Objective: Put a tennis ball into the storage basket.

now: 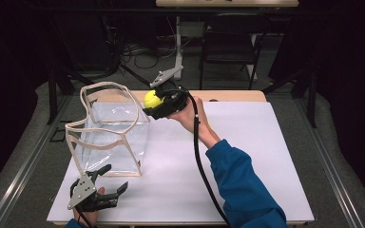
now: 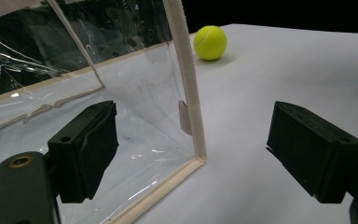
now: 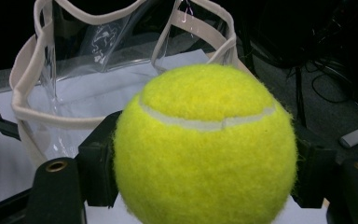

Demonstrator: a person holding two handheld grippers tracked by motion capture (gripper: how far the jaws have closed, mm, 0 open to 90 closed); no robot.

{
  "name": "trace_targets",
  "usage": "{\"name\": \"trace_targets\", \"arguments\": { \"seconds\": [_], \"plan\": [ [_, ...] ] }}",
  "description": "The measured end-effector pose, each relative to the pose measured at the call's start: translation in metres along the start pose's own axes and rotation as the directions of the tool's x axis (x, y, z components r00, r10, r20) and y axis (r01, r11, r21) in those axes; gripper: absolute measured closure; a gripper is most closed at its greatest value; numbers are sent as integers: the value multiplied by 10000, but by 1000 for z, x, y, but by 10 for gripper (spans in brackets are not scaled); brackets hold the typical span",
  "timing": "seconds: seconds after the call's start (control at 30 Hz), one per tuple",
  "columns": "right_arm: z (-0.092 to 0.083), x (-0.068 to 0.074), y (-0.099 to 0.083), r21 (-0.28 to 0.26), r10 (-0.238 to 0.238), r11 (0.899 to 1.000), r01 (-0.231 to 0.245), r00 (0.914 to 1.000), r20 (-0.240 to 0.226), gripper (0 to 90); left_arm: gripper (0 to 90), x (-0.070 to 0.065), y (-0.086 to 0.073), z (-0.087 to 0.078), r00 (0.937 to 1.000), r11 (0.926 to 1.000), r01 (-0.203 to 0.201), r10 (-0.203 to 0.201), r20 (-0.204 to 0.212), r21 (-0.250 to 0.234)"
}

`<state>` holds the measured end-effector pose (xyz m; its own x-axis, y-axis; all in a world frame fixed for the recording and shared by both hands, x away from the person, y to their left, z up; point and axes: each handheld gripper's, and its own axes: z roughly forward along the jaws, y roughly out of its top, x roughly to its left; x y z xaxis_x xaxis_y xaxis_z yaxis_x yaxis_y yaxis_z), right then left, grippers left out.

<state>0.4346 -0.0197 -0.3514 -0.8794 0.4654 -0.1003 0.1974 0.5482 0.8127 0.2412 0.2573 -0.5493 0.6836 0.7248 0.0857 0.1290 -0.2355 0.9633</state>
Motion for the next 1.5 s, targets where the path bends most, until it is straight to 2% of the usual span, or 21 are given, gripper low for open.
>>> {"name": "trace_targets", "arguments": {
  "seconds": [0.43,0.67,0.9,1.07,1.13,1.2,1.3,1.37,1.43,1.5],
  "plan": [
    [7,-7,14,172,88,9998,-88,10000,28,264,159,-1,0,1,10000,10000,-9,9,71,37],
    [13,-7,21,281,-14,9996,12,10000,61,264,159,-1,0,1,9999,10000,-35,34,126,49],
    [16,-4,27,399,-279,9988,267,9992,299,265,159,-1,0,1,9999,10000,-5,5,148,54],
    [15,-2,40,531,-438,9977,417,9983,395,265,159,-2,0,1,9998,10000,-52,51,170,45],
    [13,0,42,458,-484,9979,467,9982,365,265,159,-2,0,0,9998,10000,51,-51,181,-28],
    [14,1,46,721,-673,9954,635,9964,517,264,159,-2,0,1,9998,10000,14,-14,190,24],
    [12,4,50,582,-638,9964,611,9969,450,265,159,-3,0,-1,9998,10000,51,-51,176,-34],
    [12,6,52,771,-815,9940,771,9951,556,264,159,-3,1,0,9998,10000,-3,3,176,-35],
    [12,7,53,624,-763,9954,732,9959,480,265,159,-2,0,0,9998,10000,-4,4,195,13],
    [14,8,54,721,-830,9942,796,9955,452,264,159,-3,0,1,9998,10000,-11,10,184,21]
  ]
}}
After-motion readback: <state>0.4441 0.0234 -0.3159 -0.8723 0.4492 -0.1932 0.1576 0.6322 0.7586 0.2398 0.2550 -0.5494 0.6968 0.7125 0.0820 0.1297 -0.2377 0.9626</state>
